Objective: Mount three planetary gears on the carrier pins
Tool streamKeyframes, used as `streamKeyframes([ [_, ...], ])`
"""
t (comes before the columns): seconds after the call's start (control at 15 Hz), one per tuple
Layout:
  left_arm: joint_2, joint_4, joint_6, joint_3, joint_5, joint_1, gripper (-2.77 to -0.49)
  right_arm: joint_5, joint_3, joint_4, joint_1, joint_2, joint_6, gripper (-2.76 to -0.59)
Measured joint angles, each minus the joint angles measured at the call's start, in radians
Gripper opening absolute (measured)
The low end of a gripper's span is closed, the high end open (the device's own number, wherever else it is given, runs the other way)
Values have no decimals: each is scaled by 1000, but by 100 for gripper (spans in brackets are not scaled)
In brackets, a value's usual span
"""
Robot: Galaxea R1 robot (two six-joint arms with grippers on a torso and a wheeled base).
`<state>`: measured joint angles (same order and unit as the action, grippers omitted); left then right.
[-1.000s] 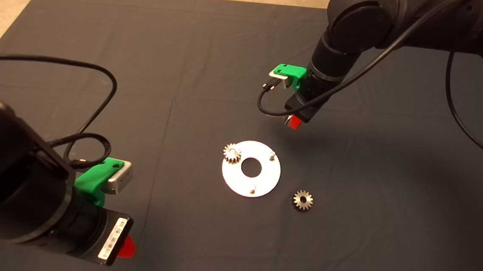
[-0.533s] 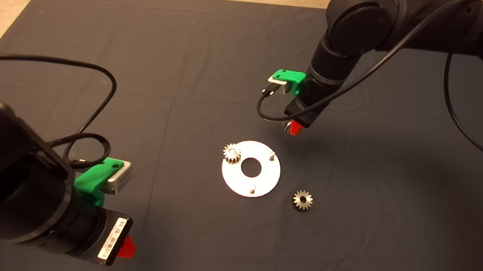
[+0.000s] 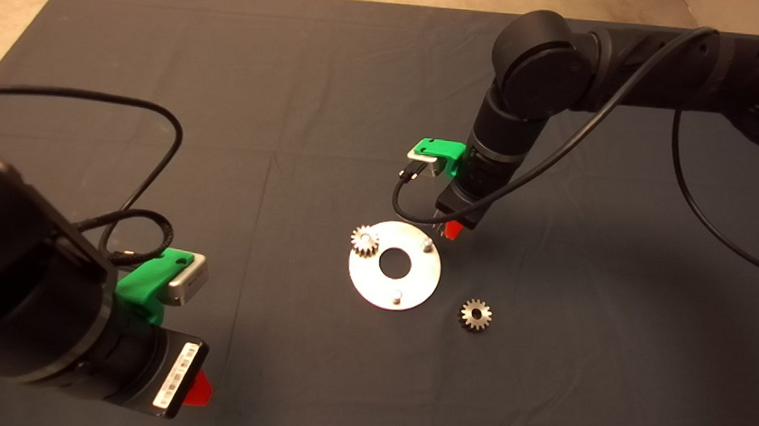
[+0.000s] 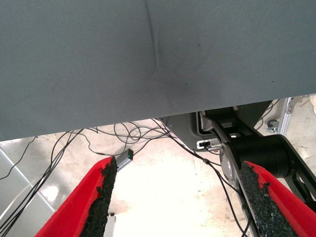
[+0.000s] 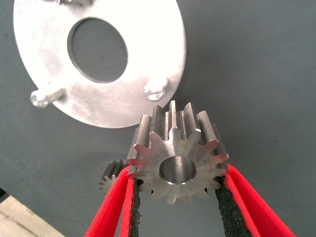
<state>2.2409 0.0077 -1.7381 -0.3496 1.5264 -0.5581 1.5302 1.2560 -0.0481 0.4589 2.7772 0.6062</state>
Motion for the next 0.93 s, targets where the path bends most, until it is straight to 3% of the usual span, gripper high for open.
streamKeyframes([
  [0.2,0,0,0,0,0,0,-151,1,-2,0,-16,12,0,-242],
  [0.6,-6,0,0,0,0,0,-151,1,-8,-7,-19,28,0,-242],
  [0.93,-9,-1,0,1,0,0,-151,0,-9,-34,-19,54,0,-242],
])
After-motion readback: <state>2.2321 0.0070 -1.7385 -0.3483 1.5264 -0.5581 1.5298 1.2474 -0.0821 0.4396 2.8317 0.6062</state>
